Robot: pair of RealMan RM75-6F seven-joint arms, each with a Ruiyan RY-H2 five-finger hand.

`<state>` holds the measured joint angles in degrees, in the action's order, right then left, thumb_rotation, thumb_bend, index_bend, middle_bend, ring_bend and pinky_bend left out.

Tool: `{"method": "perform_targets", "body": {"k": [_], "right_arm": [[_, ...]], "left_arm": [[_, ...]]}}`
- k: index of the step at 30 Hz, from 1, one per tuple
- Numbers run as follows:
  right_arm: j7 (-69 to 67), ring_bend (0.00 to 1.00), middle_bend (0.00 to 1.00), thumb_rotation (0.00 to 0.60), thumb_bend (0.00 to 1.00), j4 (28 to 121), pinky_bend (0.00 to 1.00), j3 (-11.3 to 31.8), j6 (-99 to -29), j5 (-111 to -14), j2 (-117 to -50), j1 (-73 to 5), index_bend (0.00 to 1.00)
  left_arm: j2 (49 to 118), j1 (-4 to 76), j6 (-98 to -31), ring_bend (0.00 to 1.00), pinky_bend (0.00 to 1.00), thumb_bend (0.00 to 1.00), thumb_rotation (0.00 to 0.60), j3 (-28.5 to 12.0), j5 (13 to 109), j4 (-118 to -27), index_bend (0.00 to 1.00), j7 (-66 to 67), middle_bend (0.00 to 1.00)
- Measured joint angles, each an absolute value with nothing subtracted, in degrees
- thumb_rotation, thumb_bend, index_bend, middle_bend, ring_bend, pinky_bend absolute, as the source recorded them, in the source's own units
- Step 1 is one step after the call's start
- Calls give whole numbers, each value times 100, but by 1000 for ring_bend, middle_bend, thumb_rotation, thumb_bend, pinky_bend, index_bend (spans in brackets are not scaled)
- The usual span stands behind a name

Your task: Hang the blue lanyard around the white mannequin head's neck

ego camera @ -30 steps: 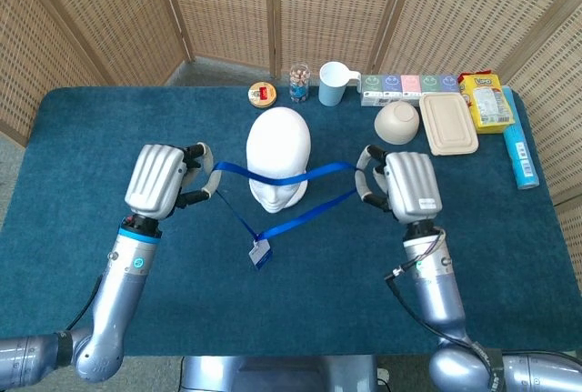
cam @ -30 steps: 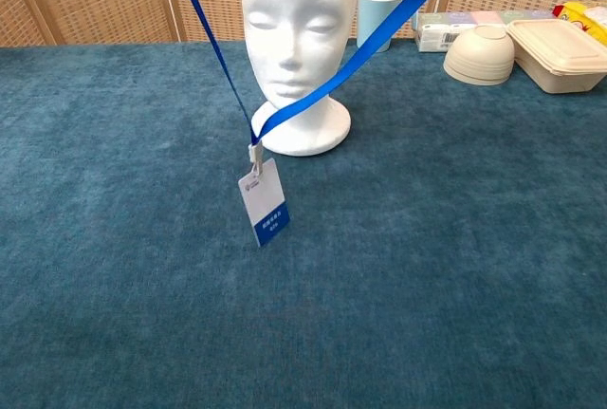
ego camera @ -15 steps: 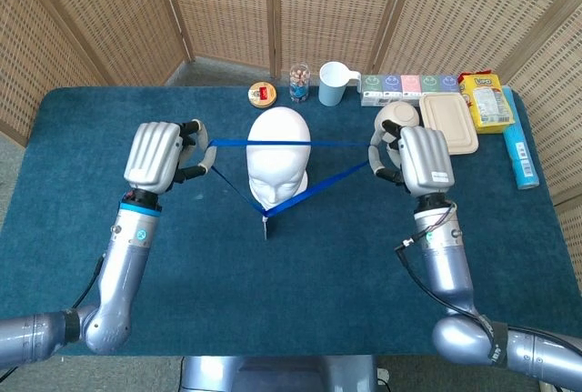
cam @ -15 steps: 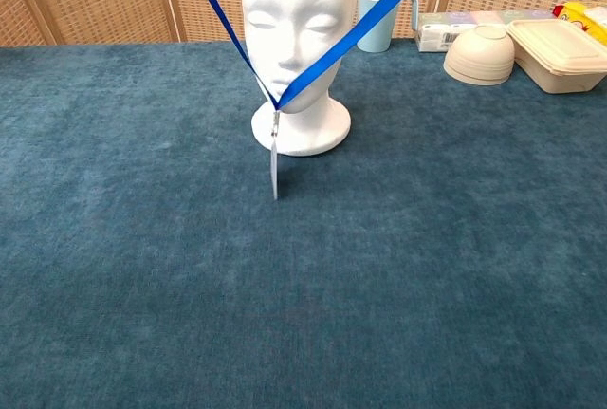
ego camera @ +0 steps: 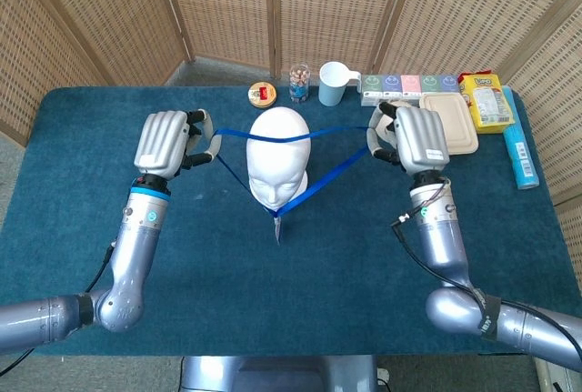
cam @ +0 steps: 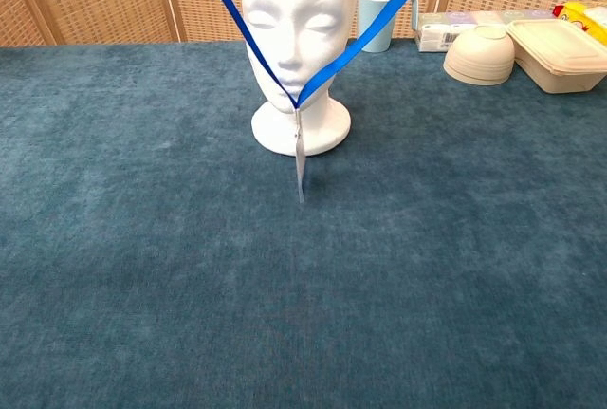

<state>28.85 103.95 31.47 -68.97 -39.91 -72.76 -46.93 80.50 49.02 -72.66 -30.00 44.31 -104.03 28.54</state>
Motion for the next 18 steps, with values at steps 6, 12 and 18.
{"method": "perform_targets", "body": {"k": [6,12,18], "right_arm": [[2954,1000,1000,539,554,10038,1000,3139,-6679,-3697,-7337,-5006,685],[3002,1000,1000,539,555,9670,1000,3059,-6511,-3491,-7444,-5244,688],[3002,1000,1000,540,555,9350,1000,2985,-6393,-3390,-7557,-5439,691]], "left_arm": [[8153,5059,-7200,1000,1000,444,450,-3043,4177,-10096,650,2808,1000],[8260,5206,-7102,1000,1000,443,450,-3012,3953,-9773,650,2804,1000],[8349,5356,-7042,1000,1000,443,451,-2990,3855,-9488,650,2828,1000]]}}
